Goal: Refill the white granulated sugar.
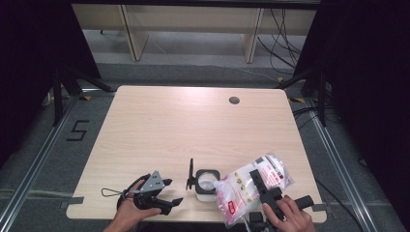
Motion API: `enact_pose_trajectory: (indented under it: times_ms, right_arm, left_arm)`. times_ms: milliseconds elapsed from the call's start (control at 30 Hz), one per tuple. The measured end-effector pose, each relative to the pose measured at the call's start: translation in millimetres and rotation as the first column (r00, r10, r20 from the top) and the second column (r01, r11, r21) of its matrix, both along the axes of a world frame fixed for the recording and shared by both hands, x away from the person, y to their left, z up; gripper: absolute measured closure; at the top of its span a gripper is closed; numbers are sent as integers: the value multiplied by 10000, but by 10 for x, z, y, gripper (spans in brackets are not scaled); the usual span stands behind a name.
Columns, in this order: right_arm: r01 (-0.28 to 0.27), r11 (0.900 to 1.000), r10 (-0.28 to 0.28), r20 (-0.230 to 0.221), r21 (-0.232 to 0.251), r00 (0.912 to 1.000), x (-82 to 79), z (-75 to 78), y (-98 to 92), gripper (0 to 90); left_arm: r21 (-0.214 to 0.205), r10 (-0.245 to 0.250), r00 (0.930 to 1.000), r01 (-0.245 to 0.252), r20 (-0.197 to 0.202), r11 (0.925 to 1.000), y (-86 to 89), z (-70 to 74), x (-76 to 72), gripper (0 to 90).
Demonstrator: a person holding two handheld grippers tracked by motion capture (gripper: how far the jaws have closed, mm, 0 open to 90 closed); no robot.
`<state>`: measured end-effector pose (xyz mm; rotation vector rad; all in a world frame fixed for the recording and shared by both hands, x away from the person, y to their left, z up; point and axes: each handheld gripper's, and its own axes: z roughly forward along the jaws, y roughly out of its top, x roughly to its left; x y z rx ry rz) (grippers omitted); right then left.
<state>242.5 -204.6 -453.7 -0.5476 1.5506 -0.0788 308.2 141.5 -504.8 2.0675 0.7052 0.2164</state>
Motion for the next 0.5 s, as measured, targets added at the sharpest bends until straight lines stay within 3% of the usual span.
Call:
enact_pose_trajectory:
  times_ms: [333, 400, 433, 467, 500]
  right_arm:
    - [-43, 9999, 44, -95, 104, 9999, 0, 0, -5, 496]
    - [143, 9994, -137, -199, 302, 9997, -3, -18, -17, 497]
    - [40, 9999, -39, -118, 139, 9999, 0, -5, -11, 497]
    - [-97, 9982, 105, -129, 592, 9999, 10, -33, -12, 498]
    - [-180, 9988, 185, -111, 458, 9998, 16, -23, -8, 498]
  left_arm:
    - [23, -24, 10000, 24, 53, 10000, 5, 0, 4, 239]
    - [80, -27, 10000, 27, 62, 10000, 8, 5, 2, 239]
    - [99, -59, 9999, 58, 87, 9999, 10, 6, 5, 239]
    - [47, -54, 10000, 54, 66, 10000, 7, 6, 2, 238]
    - [84, -61, 9999, 60, 82, 9999, 10, 7, 4, 239]
